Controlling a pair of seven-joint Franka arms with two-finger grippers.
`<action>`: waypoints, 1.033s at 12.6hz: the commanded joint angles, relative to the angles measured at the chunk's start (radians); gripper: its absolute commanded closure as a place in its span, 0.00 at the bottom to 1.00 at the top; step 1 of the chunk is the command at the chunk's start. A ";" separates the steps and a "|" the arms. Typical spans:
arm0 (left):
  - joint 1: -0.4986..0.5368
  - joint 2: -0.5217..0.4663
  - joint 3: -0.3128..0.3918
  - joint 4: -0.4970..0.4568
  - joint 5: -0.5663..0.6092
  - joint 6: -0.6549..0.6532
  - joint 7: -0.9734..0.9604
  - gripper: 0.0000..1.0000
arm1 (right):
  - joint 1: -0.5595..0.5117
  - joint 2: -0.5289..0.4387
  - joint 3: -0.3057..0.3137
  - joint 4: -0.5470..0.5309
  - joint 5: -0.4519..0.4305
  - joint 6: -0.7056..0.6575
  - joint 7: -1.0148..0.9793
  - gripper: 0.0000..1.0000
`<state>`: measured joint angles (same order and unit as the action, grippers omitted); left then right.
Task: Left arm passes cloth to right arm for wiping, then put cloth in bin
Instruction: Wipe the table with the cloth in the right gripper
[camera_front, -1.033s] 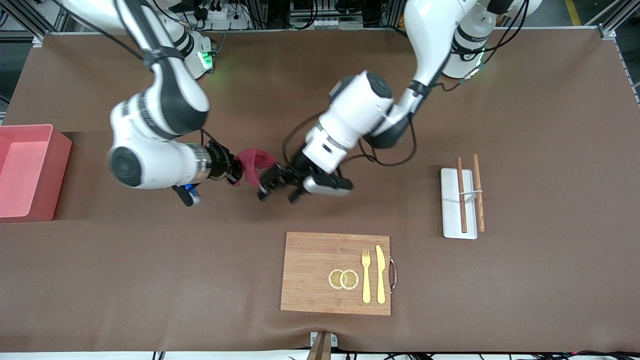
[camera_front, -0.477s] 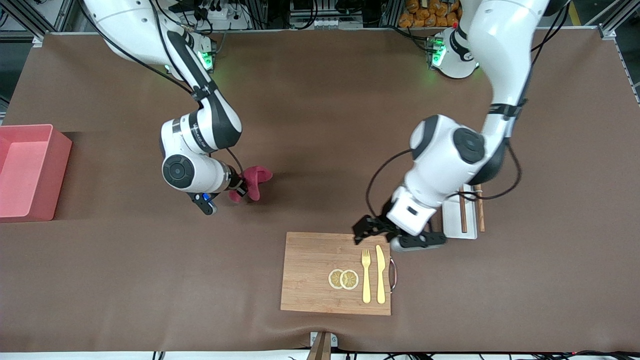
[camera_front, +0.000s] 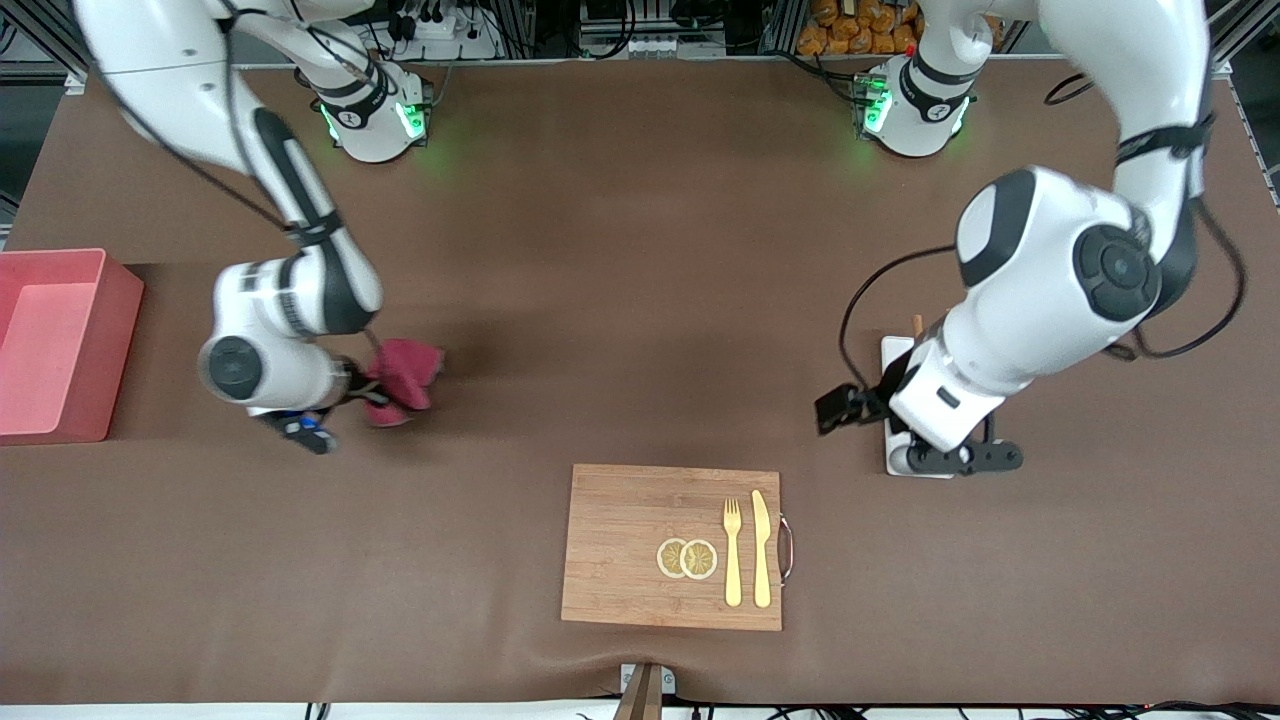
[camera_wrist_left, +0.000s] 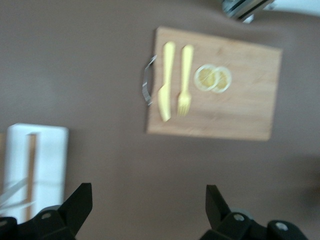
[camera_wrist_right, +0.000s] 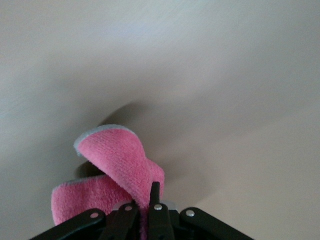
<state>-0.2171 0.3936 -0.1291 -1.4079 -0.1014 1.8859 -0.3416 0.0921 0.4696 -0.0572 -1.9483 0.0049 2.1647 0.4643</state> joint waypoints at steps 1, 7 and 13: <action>0.039 -0.152 -0.004 -0.129 0.090 -0.128 0.010 0.00 | -0.148 -0.052 0.016 -0.028 -0.103 -0.017 -0.232 1.00; 0.157 -0.376 -0.003 -0.243 0.112 -0.220 0.125 0.00 | -0.402 -0.062 0.016 0.054 -0.230 -0.017 -0.692 1.00; 0.159 -0.467 0.074 -0.235 0.111 -0.350 0.336 0.00 | -0.411 -0.068 0.020 0.039 -0.240 -0.020 -0.689 1.00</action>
<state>-0.0519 -0.0467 -0.0775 -1.6164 -0.0120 1.5553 -0.0785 -0.3413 0.4187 -0.0543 -1.8798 -0.2130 2.1533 -0.2832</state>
